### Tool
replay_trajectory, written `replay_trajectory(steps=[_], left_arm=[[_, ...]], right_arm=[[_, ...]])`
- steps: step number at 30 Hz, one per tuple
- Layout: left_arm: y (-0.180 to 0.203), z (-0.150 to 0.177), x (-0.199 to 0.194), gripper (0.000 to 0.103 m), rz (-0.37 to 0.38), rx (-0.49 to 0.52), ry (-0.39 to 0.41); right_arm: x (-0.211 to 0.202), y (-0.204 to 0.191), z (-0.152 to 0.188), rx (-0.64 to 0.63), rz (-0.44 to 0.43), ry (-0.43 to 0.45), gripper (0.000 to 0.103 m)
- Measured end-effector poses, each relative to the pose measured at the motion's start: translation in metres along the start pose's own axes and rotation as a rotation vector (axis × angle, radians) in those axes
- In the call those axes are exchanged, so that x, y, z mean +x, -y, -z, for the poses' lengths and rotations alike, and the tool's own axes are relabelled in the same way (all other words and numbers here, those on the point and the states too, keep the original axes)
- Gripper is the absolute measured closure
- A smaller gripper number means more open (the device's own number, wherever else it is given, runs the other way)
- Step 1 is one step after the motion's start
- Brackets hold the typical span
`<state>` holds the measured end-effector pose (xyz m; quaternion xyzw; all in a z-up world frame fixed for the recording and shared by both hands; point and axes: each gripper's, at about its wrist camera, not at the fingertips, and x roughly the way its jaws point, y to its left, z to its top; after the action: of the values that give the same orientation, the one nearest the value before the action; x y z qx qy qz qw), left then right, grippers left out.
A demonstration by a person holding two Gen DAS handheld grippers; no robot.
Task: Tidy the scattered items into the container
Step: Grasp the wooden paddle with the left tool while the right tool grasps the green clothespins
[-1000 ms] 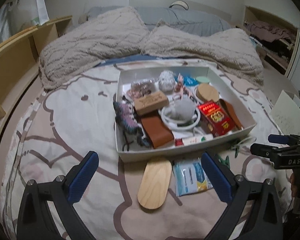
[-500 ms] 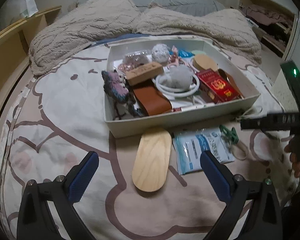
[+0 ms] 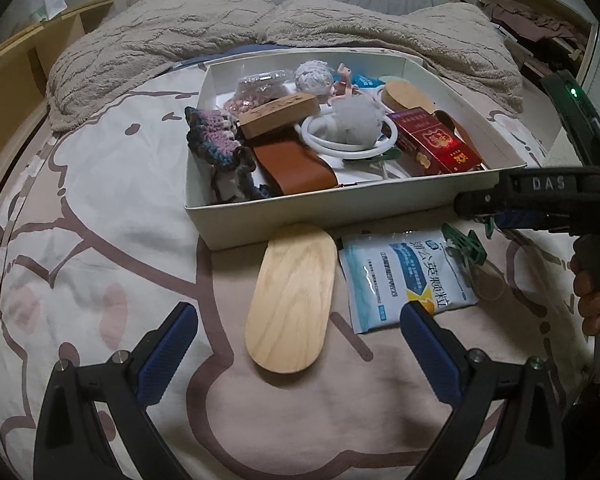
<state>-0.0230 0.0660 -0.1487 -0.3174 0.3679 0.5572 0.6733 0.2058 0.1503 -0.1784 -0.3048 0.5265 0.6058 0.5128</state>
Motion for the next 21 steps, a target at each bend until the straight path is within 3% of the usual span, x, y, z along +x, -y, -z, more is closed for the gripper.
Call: replay_trajectory(steps=[8,10,15,21], left_arm=[[-0.002,0.003,0.003,0.002,0.011,-0.005,-0.006],[-0.003,0.002,0.004,0.011,0.019,-0.009,-0.009],[-0.006,0.000,0.008,0.021,0.021,-0.022,-0.019],[-0.006,-0.001,0.017,0.041,0.026,-0.024,-0.050]], right_arm=[[-0.001,0.002,0.001,-0.006,0.026,0.020,0.045],[-0.002,0.004,0.002,-0.019,0.039,0.018,0.055],[-0.005,0.009,0.003,-0.028,0.012,-0.002,0.065],[-0.009,0.006,0.009,-0.070,-0.002,-0.016,0.067]])
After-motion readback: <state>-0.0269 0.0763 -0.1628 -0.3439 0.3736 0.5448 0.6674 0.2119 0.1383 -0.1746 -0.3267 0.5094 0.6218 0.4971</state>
